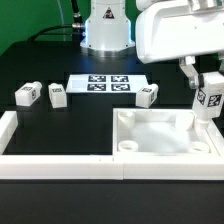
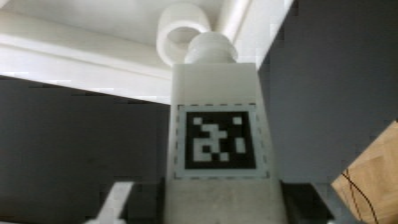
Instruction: Assemble square table
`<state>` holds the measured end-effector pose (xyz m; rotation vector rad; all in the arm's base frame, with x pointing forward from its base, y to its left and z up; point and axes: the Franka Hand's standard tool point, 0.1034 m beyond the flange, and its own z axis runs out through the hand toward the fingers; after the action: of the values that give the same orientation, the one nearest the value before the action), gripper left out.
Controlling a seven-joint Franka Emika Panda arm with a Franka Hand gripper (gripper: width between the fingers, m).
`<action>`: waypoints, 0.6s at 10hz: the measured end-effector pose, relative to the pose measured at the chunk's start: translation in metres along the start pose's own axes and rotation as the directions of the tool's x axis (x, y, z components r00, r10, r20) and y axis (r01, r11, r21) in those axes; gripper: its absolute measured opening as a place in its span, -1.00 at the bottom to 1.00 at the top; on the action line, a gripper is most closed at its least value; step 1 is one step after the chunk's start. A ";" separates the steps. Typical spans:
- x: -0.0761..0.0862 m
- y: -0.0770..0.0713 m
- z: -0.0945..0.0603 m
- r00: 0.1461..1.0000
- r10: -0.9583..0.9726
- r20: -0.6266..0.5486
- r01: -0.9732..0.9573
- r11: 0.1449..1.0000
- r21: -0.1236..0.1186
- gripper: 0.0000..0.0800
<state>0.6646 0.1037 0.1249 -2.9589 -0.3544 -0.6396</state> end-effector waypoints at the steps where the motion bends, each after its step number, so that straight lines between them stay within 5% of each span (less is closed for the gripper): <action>1: 0.000 0.001 0.005 1.000 0.000 0.002 0.000 1.000 0.001 -0.27; 6: -0.001 0.002 0.010 1.000 -0.010 0.006 0.010 1.000 0.003 -0.27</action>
Offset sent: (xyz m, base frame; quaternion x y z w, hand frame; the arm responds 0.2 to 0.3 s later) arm 0.0000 0.0000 0.0000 0.0000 0.0000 0.0000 1.0000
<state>0.6680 0.1031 0.1150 -2.9588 -0.3699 -0.6303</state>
